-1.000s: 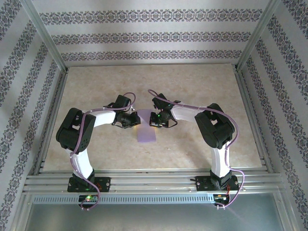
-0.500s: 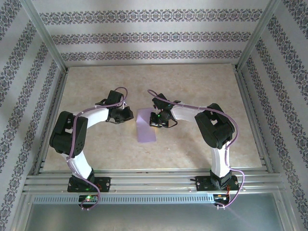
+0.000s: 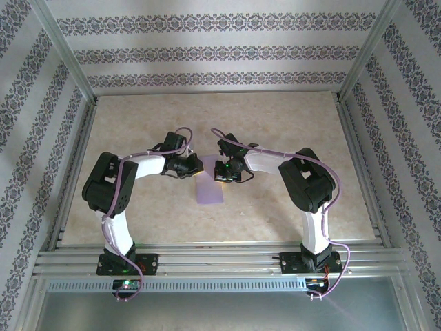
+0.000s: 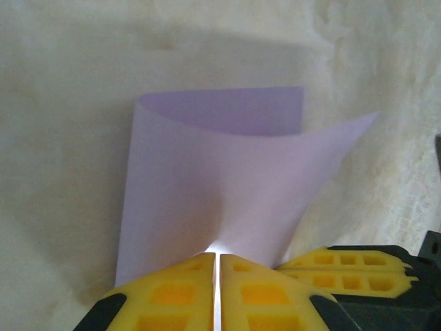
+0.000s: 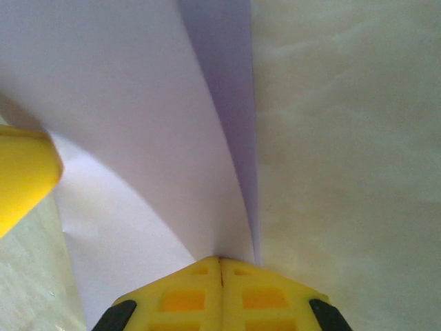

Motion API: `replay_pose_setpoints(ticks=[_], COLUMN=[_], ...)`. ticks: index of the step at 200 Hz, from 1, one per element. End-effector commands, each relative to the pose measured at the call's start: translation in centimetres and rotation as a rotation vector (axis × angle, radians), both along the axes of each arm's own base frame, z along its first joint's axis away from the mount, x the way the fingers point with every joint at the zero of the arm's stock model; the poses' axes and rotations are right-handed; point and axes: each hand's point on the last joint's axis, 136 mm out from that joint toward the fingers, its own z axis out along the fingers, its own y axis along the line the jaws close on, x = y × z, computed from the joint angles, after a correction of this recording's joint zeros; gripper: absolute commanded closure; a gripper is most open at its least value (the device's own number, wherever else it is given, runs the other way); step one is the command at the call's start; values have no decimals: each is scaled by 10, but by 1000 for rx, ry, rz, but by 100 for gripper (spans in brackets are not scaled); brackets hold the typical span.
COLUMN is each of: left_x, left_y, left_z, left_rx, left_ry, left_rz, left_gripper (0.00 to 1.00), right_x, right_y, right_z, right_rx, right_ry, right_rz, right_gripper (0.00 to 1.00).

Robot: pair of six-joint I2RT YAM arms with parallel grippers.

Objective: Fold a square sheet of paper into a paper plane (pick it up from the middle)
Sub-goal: First fold the square sheet of paper in half at the center of the table.

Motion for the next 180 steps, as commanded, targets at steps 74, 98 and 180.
replay_pose_setpoints(ticks=[74, 98, 180], left_x=[19, 20, 44], left_y=[24, 32, 54], left_z=[-29, -31, -23], left_rx=[102, 108, 17], left_ry=[46, 37, 2], left_rz=[99, 124, 159], left_gripper=[90, 90, 89], right_x=[-78, -80, -83], right_y=[-102, -104, -109], right_z=[-104, -106, -110], right_rx=[-478, -487, -498], right_ry=[273, 280, 291], right_rz=[24, 28, 30], right_gripper=[99, 99, 99])
